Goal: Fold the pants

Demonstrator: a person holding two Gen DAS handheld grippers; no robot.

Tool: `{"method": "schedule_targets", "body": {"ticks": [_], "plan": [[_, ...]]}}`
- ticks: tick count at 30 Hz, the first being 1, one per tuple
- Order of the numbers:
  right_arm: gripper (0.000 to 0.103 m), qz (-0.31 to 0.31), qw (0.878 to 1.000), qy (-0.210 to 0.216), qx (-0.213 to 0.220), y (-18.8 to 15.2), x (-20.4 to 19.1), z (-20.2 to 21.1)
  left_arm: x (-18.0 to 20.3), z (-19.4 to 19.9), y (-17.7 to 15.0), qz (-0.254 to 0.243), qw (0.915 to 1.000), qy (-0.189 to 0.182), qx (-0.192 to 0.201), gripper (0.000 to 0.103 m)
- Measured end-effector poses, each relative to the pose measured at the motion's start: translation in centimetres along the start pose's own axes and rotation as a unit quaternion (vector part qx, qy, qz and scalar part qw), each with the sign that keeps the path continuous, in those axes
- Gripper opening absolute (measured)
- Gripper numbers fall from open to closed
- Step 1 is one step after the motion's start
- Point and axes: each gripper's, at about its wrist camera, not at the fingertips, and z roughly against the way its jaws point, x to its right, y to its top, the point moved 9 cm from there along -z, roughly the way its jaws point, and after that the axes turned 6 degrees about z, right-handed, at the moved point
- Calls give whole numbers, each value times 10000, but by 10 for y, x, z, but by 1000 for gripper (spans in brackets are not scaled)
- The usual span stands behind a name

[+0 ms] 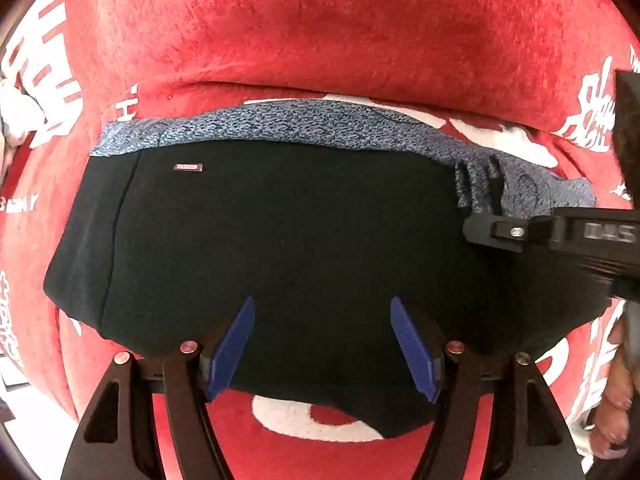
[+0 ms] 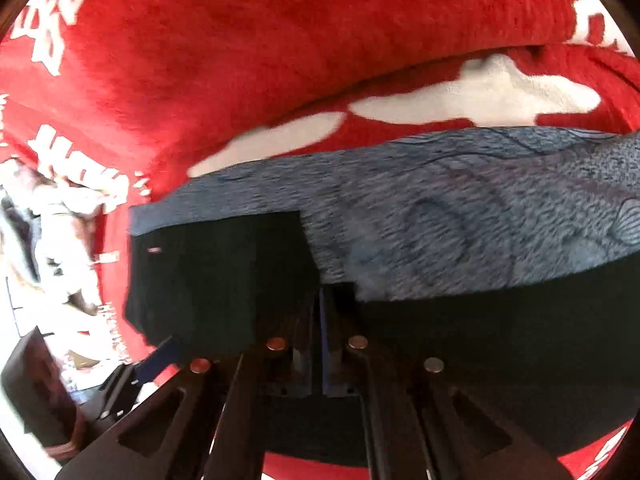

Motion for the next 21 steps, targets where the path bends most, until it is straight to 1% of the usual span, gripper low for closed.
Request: {"method": "schedule_targets", "body": {"ticks": [2, 3, 4, 5, 6, 7, 9, 11, 12, 13, 14, 17, 19, 21], "plan": [[5, 192, 9998, -21, 61, -7, -9, 11, 0, 0, -1, -45, 10000, 20, -24, 72], [11, 326, 9994, -94, 69, -9, -11, 18, -1, 0, -1, -53, 10000, 21, -14, 72], [24, 490, 9984, -259, 109, -11, -12, 26, -1, 1, -1, -62, 10000, 37, -7, 72], [33, 602, 9972, -424, 162, -14, -12, 32, -1, 1, -1, -64, 10000, 51, -10, 72], [52, 663, 9960, -555, 222, -15, -11, 37, 0, 1, -1, -57, 10000, 63, -26, 72], [60, 679, 9954, -619, 268, -19, -6, 43, 0, 0, -2, -45, 9999, 85, -64, 72], [60, 634, 9941, -810, 346, -25, 5, 54, 2, 0, -2, -34, 9999, 120, -104, 72], [60, 493, 9938, -937, 329, -30, 19, 58, 5, 2, -4, -45, 9999, 96, -68, 73], [60, 386, 9943, -946, 301, -35, 23, 57, 6, 3, -5, -63, 9999, 85, -51, 77], [60, 286, 9948, -937, 267, -37, 29, 56, 8, 4, -5, -79, 9999, 88, -35, 92], [60, 198, 9952, -929, 244, -40, 35, 56, 10, 6, -5, -100, 9999, 106, 5, 98], [61, 133, 9955, -913, 222, -47, 42, 56, 15, 8, -7, -171, 9998, 99, 2, 98], [68, 166, 9955, -909, 209, -50, 41, 55, 16, 6, -10, -155, 9998, 105, -79, 98], [71, 214, 9953, -927, 188, -51, 38, 54, 14, 5, -11, -116, 9998, 133, -124, 98]]}}
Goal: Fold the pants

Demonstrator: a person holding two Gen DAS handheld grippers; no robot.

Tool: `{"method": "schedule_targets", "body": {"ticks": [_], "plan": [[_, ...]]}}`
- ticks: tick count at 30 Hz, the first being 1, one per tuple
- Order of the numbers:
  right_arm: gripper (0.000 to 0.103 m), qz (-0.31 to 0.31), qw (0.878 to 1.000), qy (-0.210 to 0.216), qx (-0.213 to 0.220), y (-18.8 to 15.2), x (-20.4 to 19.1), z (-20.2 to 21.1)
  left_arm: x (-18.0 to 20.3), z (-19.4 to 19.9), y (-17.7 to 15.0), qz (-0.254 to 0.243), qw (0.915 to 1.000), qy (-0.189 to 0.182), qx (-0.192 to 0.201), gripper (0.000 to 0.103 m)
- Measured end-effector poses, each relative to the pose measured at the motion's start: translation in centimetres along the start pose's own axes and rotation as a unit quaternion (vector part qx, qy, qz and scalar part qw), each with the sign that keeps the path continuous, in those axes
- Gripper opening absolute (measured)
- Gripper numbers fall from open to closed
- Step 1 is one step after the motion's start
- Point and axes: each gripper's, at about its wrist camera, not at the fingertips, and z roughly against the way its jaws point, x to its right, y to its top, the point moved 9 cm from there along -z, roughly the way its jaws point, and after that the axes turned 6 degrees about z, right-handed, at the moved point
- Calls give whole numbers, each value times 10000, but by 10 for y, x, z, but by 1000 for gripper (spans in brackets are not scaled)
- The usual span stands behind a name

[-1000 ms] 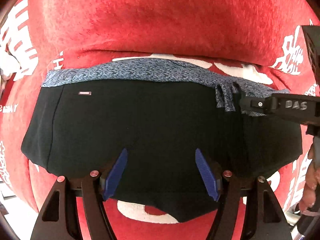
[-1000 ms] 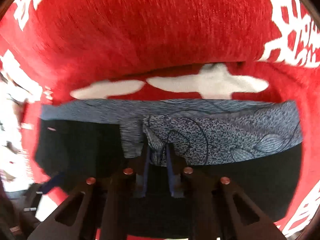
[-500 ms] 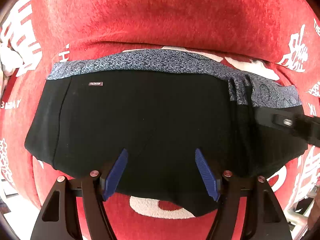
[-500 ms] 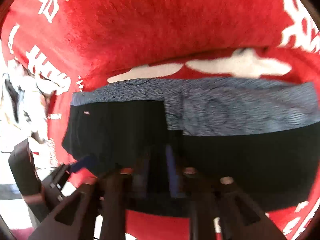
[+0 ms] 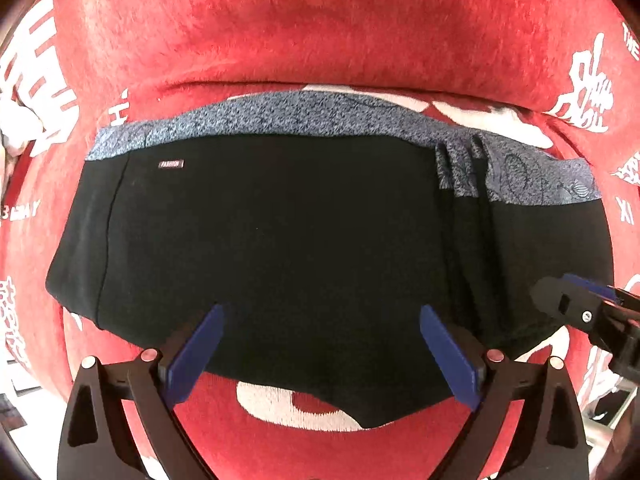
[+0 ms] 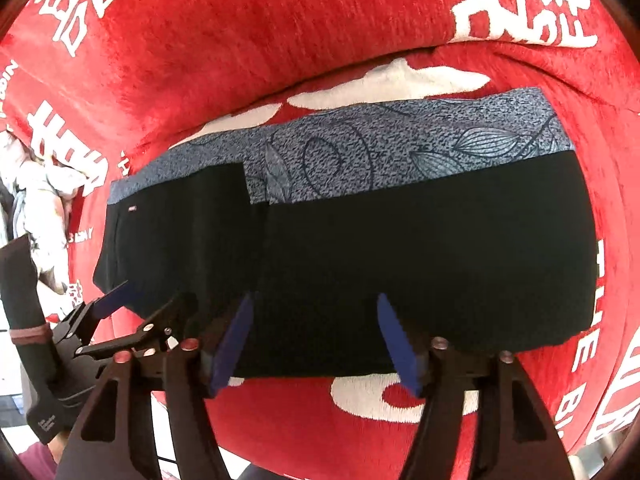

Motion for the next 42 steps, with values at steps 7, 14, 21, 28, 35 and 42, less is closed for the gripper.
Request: {"method": "schedule_targets", "body": {"ticks": [7, 14, 21, 28, 35, 42], "plan": [[73, 221, 9997, -127, -7, 1, -13, 0, -20, -4, -6, 195, 9997, 117, -76, 98], [73, 491, 9985, -247, -31, 2, -31, -6, -49, -8, -12, 515, 9984, -97, -213, 98], [78, 637, 9973, -277, -253, -1, -50, -25, -84, -8, -15, 1023, 9943, -203, -199, 98], [78, 622, 9966, -358, -400, -6, -49, -30, -127, 1, -10, 1377, 9897, -377, 82, 98], [79, 635, 9959, -392, -508, -10, -48, -34, -200, 6, -7, 2548, 9606, -1039, 389, 98], [84, 714, 9947, -460, -579, -10, -50, -40, -210, -11, -8, 2978, 9306, -2113, 272, 98]]}}
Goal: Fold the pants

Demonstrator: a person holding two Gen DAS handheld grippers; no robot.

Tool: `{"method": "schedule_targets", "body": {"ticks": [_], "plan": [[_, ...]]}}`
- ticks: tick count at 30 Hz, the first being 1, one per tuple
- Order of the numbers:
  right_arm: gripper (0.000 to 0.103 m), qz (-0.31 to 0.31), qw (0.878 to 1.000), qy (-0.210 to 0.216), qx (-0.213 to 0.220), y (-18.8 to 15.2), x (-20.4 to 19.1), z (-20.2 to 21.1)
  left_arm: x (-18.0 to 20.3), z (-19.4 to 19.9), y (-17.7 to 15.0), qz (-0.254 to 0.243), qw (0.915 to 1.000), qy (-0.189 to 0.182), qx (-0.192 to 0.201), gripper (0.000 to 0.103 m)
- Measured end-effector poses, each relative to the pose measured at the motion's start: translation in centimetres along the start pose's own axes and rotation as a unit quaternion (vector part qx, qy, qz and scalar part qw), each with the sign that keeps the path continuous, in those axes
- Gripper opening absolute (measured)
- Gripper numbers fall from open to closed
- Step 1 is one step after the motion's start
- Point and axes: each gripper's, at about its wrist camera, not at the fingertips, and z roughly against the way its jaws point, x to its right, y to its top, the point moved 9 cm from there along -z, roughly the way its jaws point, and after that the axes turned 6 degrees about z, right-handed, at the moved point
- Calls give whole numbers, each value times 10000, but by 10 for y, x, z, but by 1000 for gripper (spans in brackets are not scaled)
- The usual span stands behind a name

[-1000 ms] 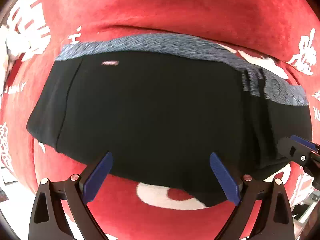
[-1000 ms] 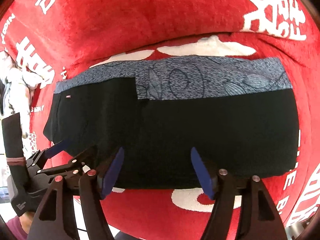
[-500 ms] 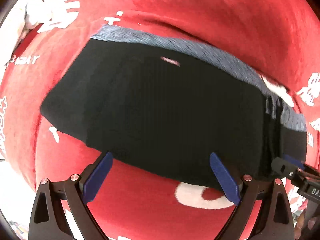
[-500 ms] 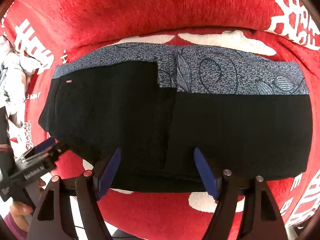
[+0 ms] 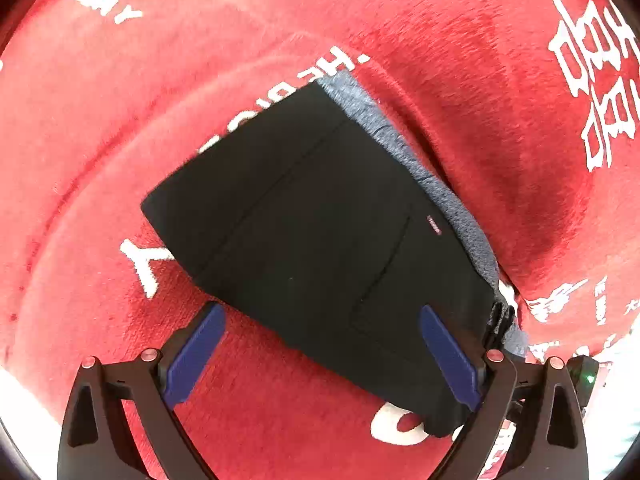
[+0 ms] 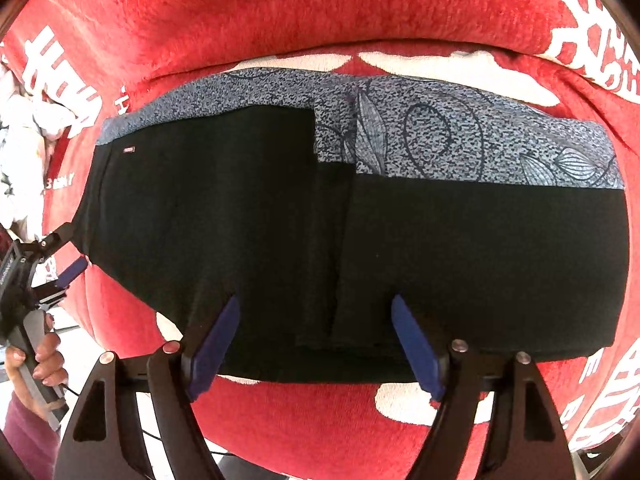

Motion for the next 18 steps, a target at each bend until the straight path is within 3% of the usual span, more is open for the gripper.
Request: {"method": "schedule_targets", "body": {"ticks": [8, 10, 12, 16, 18], "plan": [[86, 141, 9998, -100, -16, 0, -4, -4, 5, -8, 8, 367, 9971, -649, 141, 101], [86, 121, 9999, -81, -6, 0, -4, -4, 6, -11, 11, 412, 9970, -626, 213, 101], [86, 109, 9999, -90, -13, 1, -5, -5, 9, -9, 12, 387, 9975, -540, 242, 101], [86, 147, 9998, -124, -41, 0, -5, -5, 38, 9, 12, 64, 9946, -923, 472, 101], [86, 158, 9998, -109, -27, 0, -5, -6, 48, 11, 14, -134, 9942, -929, 528, 101]]}}
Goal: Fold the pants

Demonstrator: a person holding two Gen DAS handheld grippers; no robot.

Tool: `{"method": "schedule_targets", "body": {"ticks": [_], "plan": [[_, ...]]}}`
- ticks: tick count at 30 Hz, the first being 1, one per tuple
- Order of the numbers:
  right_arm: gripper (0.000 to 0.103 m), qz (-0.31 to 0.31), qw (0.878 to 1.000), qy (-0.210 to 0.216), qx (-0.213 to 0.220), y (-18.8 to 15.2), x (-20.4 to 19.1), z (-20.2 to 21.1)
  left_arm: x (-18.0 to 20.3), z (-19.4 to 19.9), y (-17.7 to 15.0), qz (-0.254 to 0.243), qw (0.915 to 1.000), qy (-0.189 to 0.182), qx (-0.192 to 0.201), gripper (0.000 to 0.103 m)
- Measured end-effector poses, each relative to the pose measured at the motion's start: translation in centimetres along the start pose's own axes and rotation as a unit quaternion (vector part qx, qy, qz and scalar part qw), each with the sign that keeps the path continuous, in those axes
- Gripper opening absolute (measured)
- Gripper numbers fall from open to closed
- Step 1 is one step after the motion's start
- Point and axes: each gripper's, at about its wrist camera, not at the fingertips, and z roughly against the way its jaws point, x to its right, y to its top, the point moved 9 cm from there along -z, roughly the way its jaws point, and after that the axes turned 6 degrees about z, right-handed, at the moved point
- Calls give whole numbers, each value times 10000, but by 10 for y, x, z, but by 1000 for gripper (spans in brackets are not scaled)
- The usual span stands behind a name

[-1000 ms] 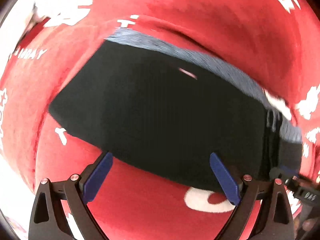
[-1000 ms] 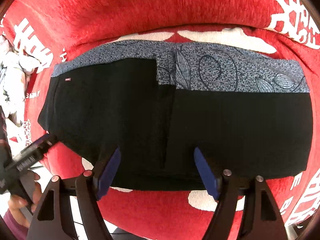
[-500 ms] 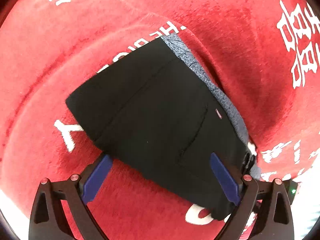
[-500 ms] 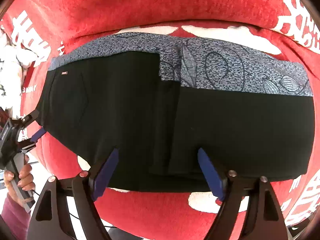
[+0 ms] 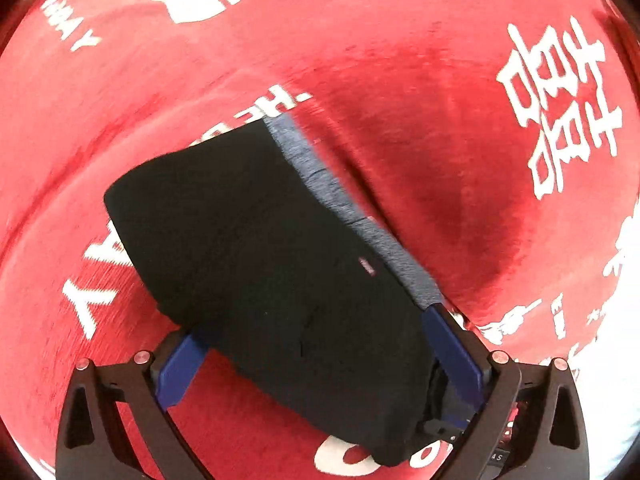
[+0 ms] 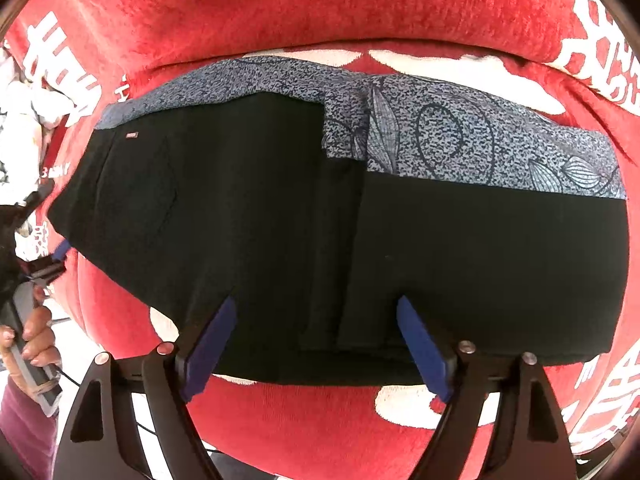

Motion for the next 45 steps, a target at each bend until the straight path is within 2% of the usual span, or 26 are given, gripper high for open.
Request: {"method": "schedule_targets", "body": {"ticks": [3, 5, 6, 7, 9, 11, 12, 13, 17, 19, 23, 25, 27, 32, 35, 36, 37, 38, 39, 41, 45], "plan": [[87, 25, 10000, -15, -1, 1, 0, -1, -19, -16, 1, 83, 9984, 526, -212, 98], [86, 53, 10000, -51, -32, 1, 0, -1, -34, -23, 3, 62, 9935, 1110, -251, 67], [86, 81, 9999, -84, -31, 3, -2, 2, -35, -22, 5, -137, 9903, 1375, -172, 60], [87, 112, 9999, -111, -2, 4, -3, 6, -33, -21, 5, -360, 9867, 1578, -122, 45], [86, 174, 9997, -66, 183, 11, -7, 16, -21, -19, 3, -1153, 9710, 2096, 23, 41], [86, 255, 9981, 251, 499, 25, -18, 35, -6, -18, -1, -1871, 9492, 2523, 214, 40], [87, 288, 9975, 348, 549, 30, -22, 40, 3, -18, -4, -2348, 9307, 2781, 373, 39], [87, 331, 9965, 495, 591, 39, -28, 46, 12, -19, -8, -2828, 9084, 3033, 532, 39], [87, 524, 9894, 1290, 421, 85, -65, 56, 24, -24, -27, -4020, 8380, 3598, 814, 39], [87, 730, 9835, 1643, 217, 105, -93, 56, 27, -27, -28, -4259, 8211, 3703, 846, 39], [87, 1426, 9629, 2225, -551, 140, -176, 42, 27, -32, -27, -4442, 8068, 3797, 874, 39], [87, 1761, 9530, 2292, -908, 139, -213, 33, 34, -32, -28, -4497, 8012, 3840, 915, 39], [87, 2159, 9435, 2158, -1287, 143, -249, 18, 32, -32, -32, -4532, 7976, 3865, 957, 39], [87, 2577, 9301, 1689, -1999, 129, -292, -24, 33, -27, -37, -4545, 7958, 3868, 1025, 39], [87, 2593, 9311, 1329, -2194, 127, -297, -49, 33, -26, -38, -4549, 7965, 3842, 1054, 39], [77, 2528, 9332, 1231, -2238, 127, -294, -54, 33, -26, -41, -4540, 7973, 3837, 1049, 39], [45, 2445, 9349, 1210, -2271, 126, -292, -59, 32, -27, -41, -4510, 8000, 3826, 1006, 39], [33, 2370, 9364, 1210, -2286, 126, -290, -63, 31, -27, -40, -4455, 8049, 3804, 946, 39], [24, 2274, 9395, 1212, -2256, 128, -286, -64, 33, -26, -40, -4460, 8052, 3782, 981, 39], [21, 2132, 9441, 1406, -2086, 131, -280, -58, 44, -22, -44, -4578, 8014, 3703, 1052, 39], [20, 1847, 9471, 1994, -1708, 131, -259, -26, 73, -10, -49, -4651, 8031, 3513, 1235, 39]]}}
